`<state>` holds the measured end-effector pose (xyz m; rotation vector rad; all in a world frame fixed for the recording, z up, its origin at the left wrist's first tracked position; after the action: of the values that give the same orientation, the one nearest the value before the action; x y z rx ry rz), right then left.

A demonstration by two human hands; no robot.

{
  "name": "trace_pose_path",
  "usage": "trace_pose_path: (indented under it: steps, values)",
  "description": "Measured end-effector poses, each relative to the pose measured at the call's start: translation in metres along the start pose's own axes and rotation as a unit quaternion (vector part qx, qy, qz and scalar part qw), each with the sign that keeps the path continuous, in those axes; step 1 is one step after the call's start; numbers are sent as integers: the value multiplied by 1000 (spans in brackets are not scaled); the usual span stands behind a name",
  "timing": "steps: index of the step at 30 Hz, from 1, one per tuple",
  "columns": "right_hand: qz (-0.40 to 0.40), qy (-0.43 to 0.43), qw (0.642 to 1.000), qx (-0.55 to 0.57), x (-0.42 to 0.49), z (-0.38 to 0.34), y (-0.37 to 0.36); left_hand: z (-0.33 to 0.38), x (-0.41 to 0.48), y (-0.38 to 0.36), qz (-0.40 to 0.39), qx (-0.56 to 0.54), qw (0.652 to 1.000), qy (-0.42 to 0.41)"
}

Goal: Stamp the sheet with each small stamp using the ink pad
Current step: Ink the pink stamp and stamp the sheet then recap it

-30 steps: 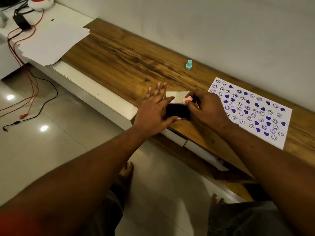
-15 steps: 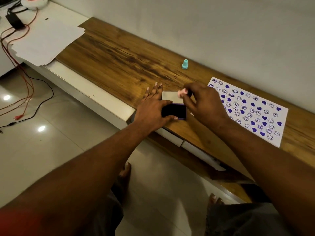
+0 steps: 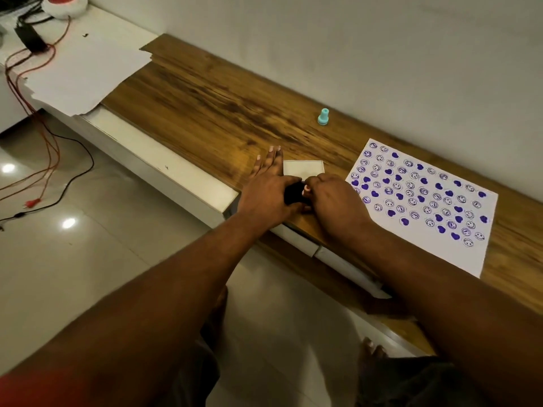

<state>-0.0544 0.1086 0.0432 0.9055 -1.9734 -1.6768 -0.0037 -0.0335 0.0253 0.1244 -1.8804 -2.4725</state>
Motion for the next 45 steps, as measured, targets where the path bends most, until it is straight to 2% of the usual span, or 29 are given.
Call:
trace_pose_path:
  steps: [7,13,17,19,23,25,28,31,34,38,41,45]
  values:
    - [-31,-14,999,-32,6,-10,3,2,-1,-1,3,-12,1000,-6]
    - [33,-20,996,81,-4,10,-8,2,-1,-1,6,-6,1000,-2]
    - [39,-29,991,126,-4,15,-13,1,-1,-1,6,-6,1000,-7]
    - [76,-41,974,210,-5,23,-4,-1,-2,-2,13,-6,1000,-14]
    - [206,-78,904,366,-18,50,30,-5,-3,-5,23,3,1000,-10]
    - [224,-100,892,380,-30,68,40,-5,-3,-4,27,13,1000,-7]
    - [240,-123,894,357,-50,99,52,-1,0,2,36,21,999,-8]
    - [261,-155,887,348,-71,132,66,20,1,5,48,19,998,-40]
    - [245,-164,902,314,-96,158,68,64,1,-2,60,3,992,-112]
    - [164,-145,953,211,-121,176,50,130,7,-33,-8,29,984,-174]
    - [114,-139,968,178,-132,186,35,164,16,-52,-34,14,984,-175]
    - [97,-128,974,158,-139,193,26,190,32,-66,-47,-24,987,-150]
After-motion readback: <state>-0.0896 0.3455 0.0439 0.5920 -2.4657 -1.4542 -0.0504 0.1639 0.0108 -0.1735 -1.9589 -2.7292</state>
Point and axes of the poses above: each hand's wrist, its own x-axis towards the middle knuckle, its own y-axis out of the back of the hand, z = x × y, the point moved 4 cm from there along x, towards the middle knuckle, and after that the axes turned 6 degrees about -z, right-handed, at the moved point
